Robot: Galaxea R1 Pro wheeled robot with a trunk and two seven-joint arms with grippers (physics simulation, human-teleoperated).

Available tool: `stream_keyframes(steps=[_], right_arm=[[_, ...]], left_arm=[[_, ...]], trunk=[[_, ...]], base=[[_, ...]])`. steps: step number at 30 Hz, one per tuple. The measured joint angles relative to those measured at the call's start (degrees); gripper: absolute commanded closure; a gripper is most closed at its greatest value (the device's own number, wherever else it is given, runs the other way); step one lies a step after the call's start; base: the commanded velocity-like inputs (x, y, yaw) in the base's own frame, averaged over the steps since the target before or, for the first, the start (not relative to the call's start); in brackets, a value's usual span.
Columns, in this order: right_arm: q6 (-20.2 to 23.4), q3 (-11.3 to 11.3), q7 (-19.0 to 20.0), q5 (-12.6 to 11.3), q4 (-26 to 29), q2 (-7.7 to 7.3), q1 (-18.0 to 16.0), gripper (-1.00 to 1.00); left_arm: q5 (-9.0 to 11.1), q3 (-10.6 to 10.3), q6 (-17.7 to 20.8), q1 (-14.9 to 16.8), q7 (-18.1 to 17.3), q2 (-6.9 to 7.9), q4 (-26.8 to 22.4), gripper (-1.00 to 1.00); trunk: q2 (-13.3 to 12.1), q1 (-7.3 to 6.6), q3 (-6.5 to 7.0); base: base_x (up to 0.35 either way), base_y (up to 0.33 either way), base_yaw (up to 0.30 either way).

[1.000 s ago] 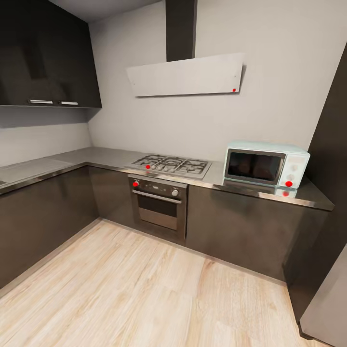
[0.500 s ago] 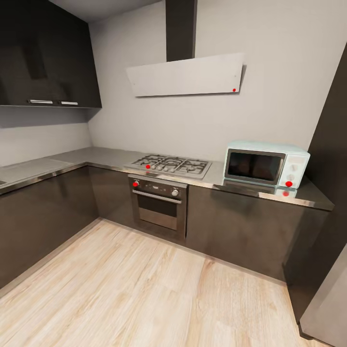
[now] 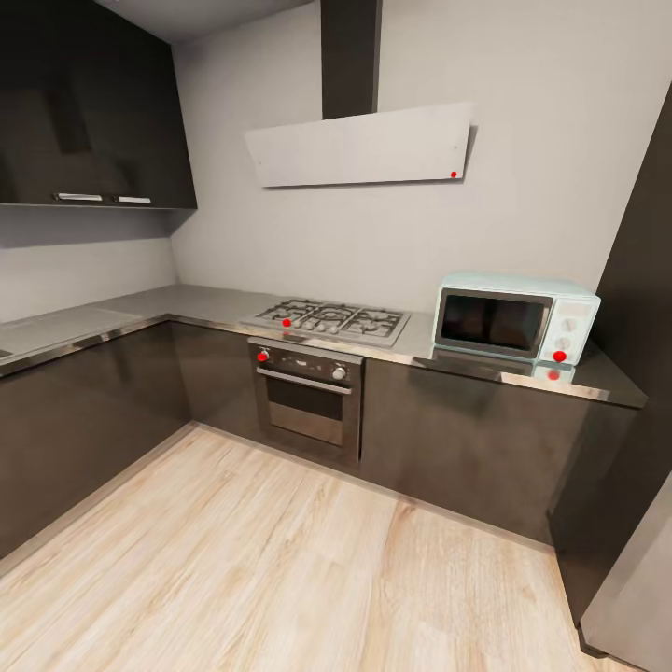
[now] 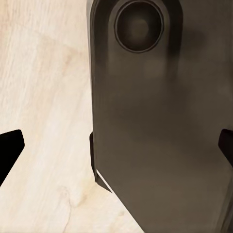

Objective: Put the three can of soda from the living room inside the tash can in the kitchen.

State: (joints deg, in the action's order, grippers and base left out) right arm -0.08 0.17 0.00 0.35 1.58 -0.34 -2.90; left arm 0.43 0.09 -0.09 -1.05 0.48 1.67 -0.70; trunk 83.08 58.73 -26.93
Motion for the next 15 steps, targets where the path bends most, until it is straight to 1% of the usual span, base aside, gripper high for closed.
stream_keyframes(steps=[4,8,11,13,15], right_arm=[[-0.01,0.0,-0.06,0.0,0.27,-0.14,-0.27,-1.0],[0.04,0.03,-0.08,0.14,1.9,-0.19,-0.44,-1.0],[0.42,0.07,-0.05,2.01,4.29,-0.19,-1.62,-1.0],[0.58,0.09,0.0,4.26,5.36,-0.06,-2.8,-1.0],[0.71,0.07,0.06,7.12,6.06,0.12,-4.27,-1.0]], left_arm=[[0.07,0.0,0.0,0.0,0.03,0.0,-0.03,-1.0],[0.16,0.11,-0.04,0.0,0.04,-0.03,-0.1,-1.0],[2.05,2.08,-0.67,0.1,-0.11,0.22,-1.17,-1.0],[4.05,4.11,-1.43,0.13,-0.42,0.6,-2.38,-1.0],[6.14,6.17,-2.13,0.15,-0.74,1.21,-3.87,-1.0]], trunk=[[0.0,0.0,0.0],[0.0,0.0,0.0],[0.0,0.0,0.0],[0.0,0.0,0.01],[0.0,0.0,0.01]], base=[[0.0,0.0,0.185],[0.0,0.0,0.257],[0.0,0.0,0.283],[0.0,0.0,0.29],[0.0,0.0,0.294]])
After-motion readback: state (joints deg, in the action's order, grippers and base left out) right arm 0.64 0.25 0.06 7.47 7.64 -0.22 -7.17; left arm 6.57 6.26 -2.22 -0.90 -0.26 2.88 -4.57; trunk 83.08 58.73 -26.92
